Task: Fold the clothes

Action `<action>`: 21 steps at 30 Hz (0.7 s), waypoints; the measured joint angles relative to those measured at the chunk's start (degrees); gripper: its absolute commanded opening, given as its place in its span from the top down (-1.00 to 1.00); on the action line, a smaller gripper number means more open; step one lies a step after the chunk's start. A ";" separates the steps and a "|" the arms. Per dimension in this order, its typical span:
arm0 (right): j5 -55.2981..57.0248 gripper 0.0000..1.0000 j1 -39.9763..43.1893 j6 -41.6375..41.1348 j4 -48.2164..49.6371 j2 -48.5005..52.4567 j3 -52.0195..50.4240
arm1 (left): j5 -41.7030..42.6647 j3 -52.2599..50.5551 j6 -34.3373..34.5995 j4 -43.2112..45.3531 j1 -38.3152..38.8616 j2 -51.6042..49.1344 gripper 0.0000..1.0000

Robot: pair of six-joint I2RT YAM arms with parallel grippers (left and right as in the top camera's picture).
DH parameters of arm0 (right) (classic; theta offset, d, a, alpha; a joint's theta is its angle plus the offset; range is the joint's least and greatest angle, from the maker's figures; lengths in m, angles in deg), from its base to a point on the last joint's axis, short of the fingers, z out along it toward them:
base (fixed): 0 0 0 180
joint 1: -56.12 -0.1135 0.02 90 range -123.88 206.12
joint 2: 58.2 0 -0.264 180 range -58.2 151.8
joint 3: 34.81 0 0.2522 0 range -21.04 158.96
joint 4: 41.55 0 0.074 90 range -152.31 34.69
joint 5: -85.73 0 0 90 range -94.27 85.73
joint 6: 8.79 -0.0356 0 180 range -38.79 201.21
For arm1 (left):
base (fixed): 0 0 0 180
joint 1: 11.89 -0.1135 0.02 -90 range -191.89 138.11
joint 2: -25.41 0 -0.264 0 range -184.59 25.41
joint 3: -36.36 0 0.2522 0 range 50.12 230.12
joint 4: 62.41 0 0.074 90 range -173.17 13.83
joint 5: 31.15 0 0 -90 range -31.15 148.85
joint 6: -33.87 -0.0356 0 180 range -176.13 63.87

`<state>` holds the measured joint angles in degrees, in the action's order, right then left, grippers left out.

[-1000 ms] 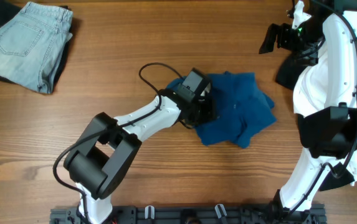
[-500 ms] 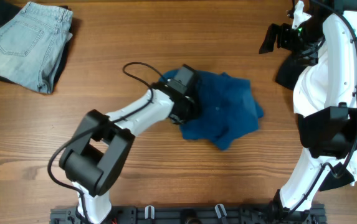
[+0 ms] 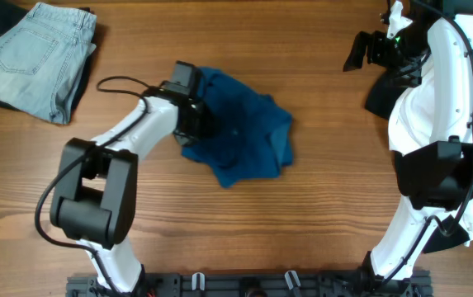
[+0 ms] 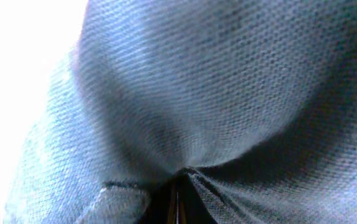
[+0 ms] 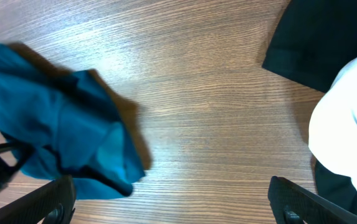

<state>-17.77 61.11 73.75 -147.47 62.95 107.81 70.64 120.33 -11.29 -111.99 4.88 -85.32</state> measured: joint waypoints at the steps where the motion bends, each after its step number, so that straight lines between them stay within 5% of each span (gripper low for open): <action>1: 0.02 -0.99 0.00 0.02 0.00 0.00 0.00 | -0.35 0.02 -0.35 -0.11 -0.92 0.07 0.92; 21: 0.02 -1.00 0.00 0.02 -0.02 0.02 0.00 | -3.37 0.20 -9.84 -3.02 -20.26 0.31 0.85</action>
<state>-17.75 61.11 73.77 -147.50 62.97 107.81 67.27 120.53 -21.12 -115.00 -15.38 -85.02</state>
